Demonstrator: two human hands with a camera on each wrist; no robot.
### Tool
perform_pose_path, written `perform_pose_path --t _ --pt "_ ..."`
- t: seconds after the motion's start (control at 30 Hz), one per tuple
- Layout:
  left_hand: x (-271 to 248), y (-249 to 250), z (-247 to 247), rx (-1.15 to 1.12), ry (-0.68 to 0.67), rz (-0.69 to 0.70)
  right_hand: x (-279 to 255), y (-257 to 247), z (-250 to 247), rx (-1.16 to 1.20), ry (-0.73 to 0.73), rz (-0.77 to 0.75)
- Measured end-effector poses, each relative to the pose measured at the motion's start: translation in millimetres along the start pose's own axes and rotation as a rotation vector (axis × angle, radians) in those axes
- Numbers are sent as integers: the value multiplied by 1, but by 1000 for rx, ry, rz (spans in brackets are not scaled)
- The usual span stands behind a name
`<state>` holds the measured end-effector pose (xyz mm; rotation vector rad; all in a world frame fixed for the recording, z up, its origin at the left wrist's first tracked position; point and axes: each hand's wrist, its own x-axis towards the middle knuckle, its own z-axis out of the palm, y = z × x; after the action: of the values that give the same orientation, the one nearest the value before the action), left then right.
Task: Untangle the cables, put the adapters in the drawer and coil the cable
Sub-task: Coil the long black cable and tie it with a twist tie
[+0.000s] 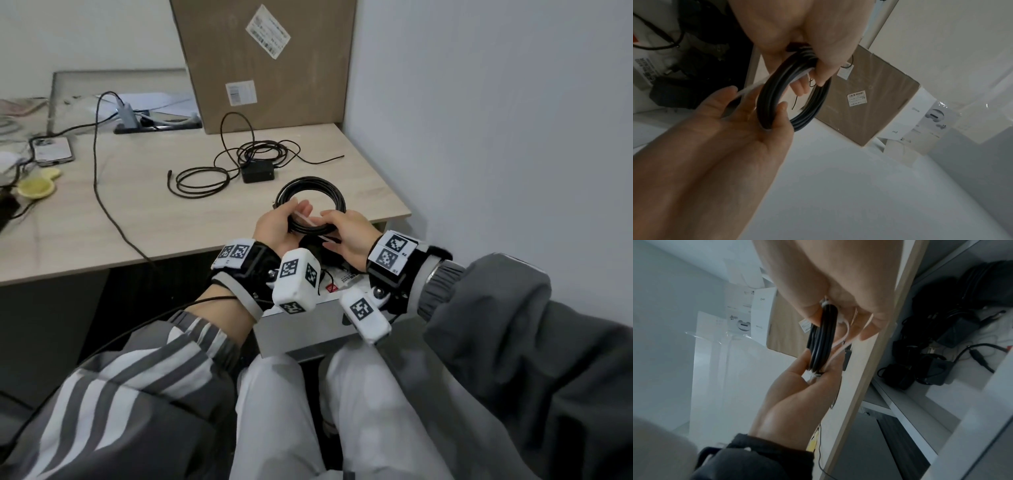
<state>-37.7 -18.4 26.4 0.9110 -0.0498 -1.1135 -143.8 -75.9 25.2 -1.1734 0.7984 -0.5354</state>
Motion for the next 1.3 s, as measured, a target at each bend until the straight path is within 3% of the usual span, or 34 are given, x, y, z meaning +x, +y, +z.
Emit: perform_pose_path --t 0.17,0.37,0.47,0.6,0.73,0.9,1.17,1.3 --pt "-4 0 0 4 -6 107 -13 -1 -9 -116 -60 4" --pt "-7 4 -8 62 21 182 -28 0 -24 -506 -105 9" --pt "-9 8 -18 99 40 192 -33 2 -30 -618 -138 94" --pt "-13 3 -34 289 92 170 -35 12 -34 -820 -116 156" --pt "-14 -7 -51 537 172 130 -35 25 -42 -1184 -160 176" --pt "-20 -20 -62 574 155 -34 -38 22 -39 -1383 -265 182" --pt "-19 -17 -66 660 253 -212 -41 27 -52 -1235 -400 401" --pt "-13 -23 -66 798 316 -185 -41 29 -54 -1194 -440 466"
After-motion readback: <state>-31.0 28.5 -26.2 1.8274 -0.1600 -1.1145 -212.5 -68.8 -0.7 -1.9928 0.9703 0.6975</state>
